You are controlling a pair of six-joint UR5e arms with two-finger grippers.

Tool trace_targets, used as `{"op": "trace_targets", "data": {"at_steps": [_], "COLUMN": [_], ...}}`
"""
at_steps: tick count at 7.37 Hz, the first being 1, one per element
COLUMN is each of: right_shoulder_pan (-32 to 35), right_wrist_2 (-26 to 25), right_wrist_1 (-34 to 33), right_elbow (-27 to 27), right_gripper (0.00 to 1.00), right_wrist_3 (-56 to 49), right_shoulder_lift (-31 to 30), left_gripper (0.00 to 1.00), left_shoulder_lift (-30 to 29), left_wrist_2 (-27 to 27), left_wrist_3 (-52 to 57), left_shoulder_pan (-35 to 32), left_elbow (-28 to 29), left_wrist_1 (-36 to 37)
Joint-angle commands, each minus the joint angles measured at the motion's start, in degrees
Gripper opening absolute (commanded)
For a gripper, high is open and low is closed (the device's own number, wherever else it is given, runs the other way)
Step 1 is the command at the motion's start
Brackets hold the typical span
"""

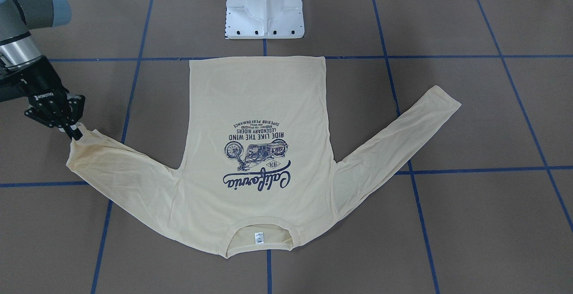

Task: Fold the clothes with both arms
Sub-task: 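Carry the sleeve with the right gripper across the shirt body and release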

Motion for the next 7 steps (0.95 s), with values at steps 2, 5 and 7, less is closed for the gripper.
{"op": "trace_targets", "data": {"at_steps": [2,5,7], "right_shoulder_pan": [-5.9,-12.2,-16.1], "right_wrist_2": [-11.9,-20.0,-23.9], "right_wrist_1": [-30.7,-32.3,-34.8], "right_elbow": [-3.2,-12.8,-25.6], "right_gripper": [0.0,0.0,0.0], "right_wrist_3": [7.4,12.7,18.2], "right_shoulder_lift": [29.3,43.3,54.7], "left_gripper": [1.0,1.0,1.0], "left_shoulder_lift": [0.0,0.0,0.0], "left_wrist_2": [0.0,0.0,0.0], "left_wrist_3": [0.0,-0.1,-0.2], "left_shoulder_pan": [0.0,0.0,0.0], "left_elbow": [0.0,0.2,0.3], "left_wrist_1": [0.0,0.1,0.1]}}
